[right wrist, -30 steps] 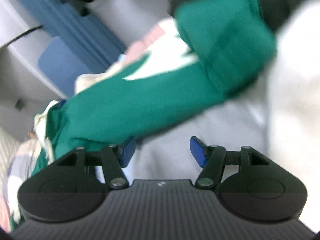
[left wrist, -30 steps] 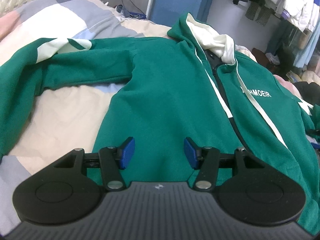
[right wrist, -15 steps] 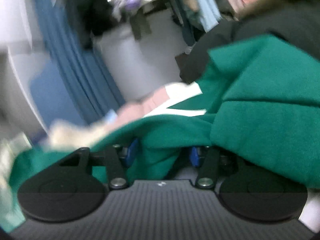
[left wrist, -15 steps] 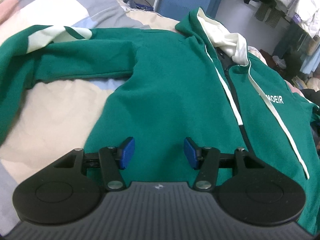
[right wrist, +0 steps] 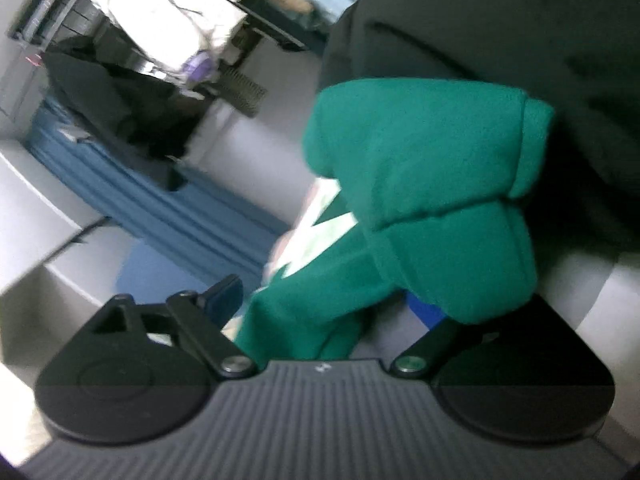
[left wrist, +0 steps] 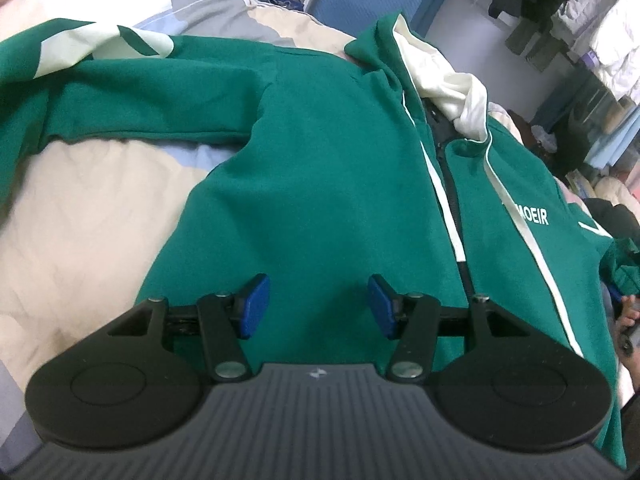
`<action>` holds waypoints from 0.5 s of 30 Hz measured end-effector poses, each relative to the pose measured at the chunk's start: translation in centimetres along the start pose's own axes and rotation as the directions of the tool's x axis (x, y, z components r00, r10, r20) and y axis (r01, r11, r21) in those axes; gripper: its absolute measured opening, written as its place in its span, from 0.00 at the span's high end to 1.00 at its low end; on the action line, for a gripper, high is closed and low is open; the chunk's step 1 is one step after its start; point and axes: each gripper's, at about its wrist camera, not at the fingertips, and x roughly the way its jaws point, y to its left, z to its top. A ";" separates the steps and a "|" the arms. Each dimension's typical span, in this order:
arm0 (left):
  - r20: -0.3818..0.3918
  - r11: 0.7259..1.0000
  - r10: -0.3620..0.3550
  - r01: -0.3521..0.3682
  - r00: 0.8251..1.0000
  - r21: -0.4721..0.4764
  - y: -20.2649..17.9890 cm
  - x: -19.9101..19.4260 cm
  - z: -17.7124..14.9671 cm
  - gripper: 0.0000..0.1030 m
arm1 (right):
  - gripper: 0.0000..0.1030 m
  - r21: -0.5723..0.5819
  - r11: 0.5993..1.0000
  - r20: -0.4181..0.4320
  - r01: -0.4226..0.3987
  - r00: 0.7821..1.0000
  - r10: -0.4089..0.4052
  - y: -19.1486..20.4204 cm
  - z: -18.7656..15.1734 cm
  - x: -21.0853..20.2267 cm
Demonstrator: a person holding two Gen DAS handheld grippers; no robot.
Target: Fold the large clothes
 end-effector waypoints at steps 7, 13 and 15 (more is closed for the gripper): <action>0.012 1.000 0.024 -0.024 1.000 0.004 -0.1 -0.3 -0.1 0.42 | 0.11 -0.123 0.974 0.100 0.189 0.979 -0.178 1.4 0.4 6.1; 0.041 0.999 0.042 -0.043 0.998 0.012 -0.3 0.1 0.8 0.42 | 0.68 -0.263 0.935 0.127 0.240 0.969 -0.213 5.5 2.5 7.8; 0.050 0.999 0.046 -0.047 0.998 0.016 -0.3 0.2 1.2 0.42 | 0.75 -0.330 0.914 0.144 0.235 0.970 -0.197 8.1 2.6 6.8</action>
